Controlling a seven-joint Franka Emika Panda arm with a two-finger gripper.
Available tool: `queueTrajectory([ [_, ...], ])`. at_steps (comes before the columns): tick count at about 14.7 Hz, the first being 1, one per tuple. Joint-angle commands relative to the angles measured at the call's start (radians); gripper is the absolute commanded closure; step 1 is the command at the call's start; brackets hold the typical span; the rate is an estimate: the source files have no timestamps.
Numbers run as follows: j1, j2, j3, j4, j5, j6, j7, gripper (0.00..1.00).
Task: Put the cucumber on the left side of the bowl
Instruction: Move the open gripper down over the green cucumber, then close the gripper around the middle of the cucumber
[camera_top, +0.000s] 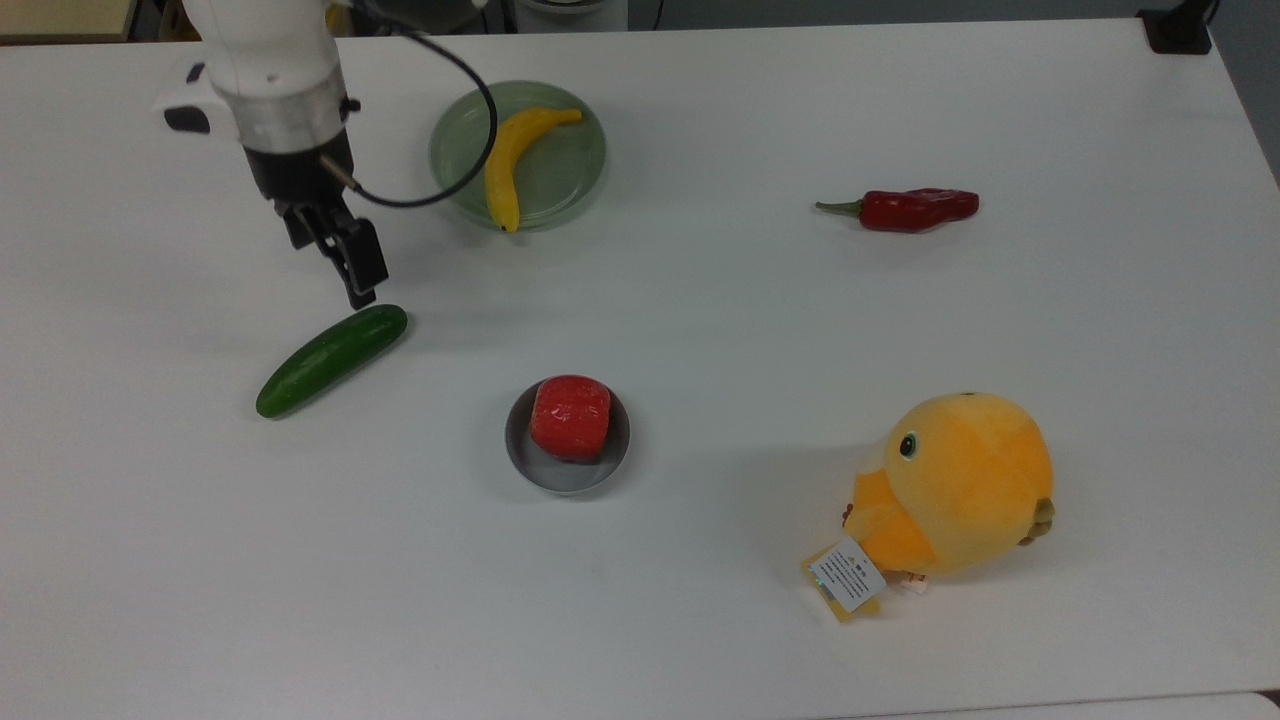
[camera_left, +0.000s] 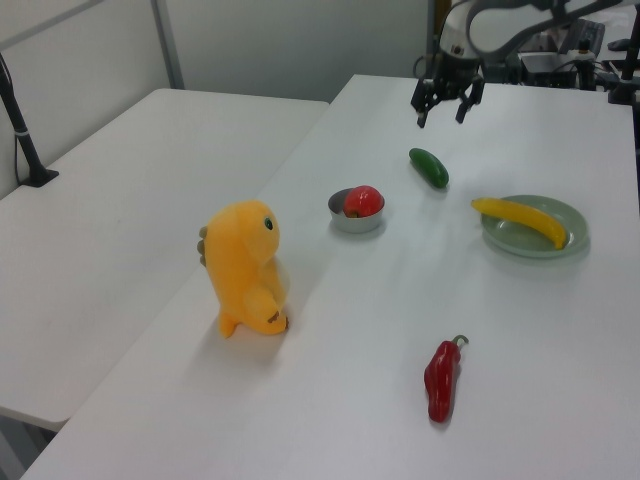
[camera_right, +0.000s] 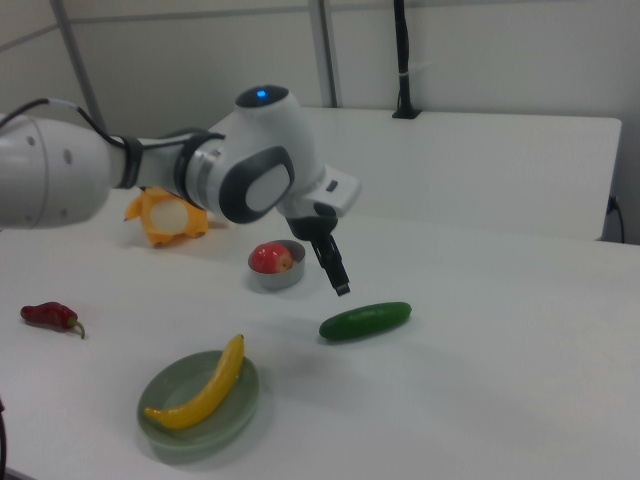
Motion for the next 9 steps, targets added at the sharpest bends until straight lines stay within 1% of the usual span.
queueTrajectory([
  [1, -0.006, 0.065, -0.005, 0.007, 0.002, 0.074, 0.022, 0.00],
  [5, -0.011, 0.129, -0.005, 0.008, -0.007, 0.106, 0.018, 0.00],
  [7, -0.014, 0.155, -0.005, 0.010, -0.024, 0.109, 0.018, 0.00],
  [9, -0.014, 0.160, -0.005, 0.010, -0.030, 0.117, 0.016, 0.00],
])
